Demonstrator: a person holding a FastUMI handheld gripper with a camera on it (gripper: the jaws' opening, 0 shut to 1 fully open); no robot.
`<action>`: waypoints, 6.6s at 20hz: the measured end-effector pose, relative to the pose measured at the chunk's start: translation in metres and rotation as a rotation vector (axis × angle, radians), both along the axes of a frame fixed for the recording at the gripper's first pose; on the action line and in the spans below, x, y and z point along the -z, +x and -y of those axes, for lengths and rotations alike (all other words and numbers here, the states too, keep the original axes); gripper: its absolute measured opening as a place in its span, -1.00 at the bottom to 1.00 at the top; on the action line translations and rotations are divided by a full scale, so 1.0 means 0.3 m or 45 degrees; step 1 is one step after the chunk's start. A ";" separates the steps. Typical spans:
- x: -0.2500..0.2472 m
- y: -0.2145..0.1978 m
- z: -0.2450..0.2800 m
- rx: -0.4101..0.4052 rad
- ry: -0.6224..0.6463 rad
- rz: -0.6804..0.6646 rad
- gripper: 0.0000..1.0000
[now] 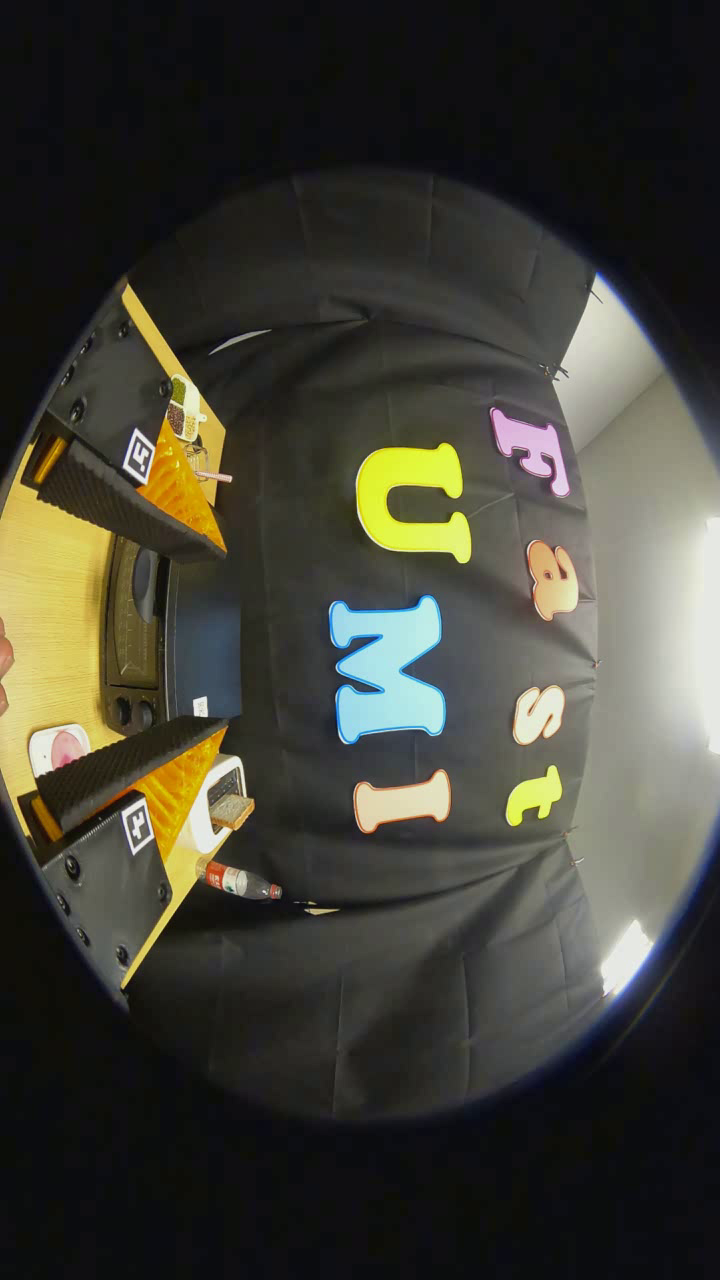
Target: Open the toaster oven, put the food inside, and close the toaster oven door.
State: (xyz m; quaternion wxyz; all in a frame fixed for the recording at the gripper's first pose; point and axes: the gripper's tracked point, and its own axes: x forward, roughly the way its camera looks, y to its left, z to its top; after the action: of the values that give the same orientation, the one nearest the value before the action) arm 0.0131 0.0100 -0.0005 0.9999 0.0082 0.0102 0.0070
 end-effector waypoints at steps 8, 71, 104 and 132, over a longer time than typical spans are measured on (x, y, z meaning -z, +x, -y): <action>0.041 0.095 -0.058 -0.032 0.004 -0.034 0.95; 0.983 0.142 -0.271 -0.024 -0.042 -1.014 0.96; 0.998 0.132 0.818 -0.066 0.018 -1.310 0.93; 1.217 0.113 0.812 -0.185 0.316 -1.675 -0.95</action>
State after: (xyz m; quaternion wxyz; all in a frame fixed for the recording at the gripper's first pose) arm 0.0469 -0.2337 -0.3657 0.7742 0.1249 0.6167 0.0690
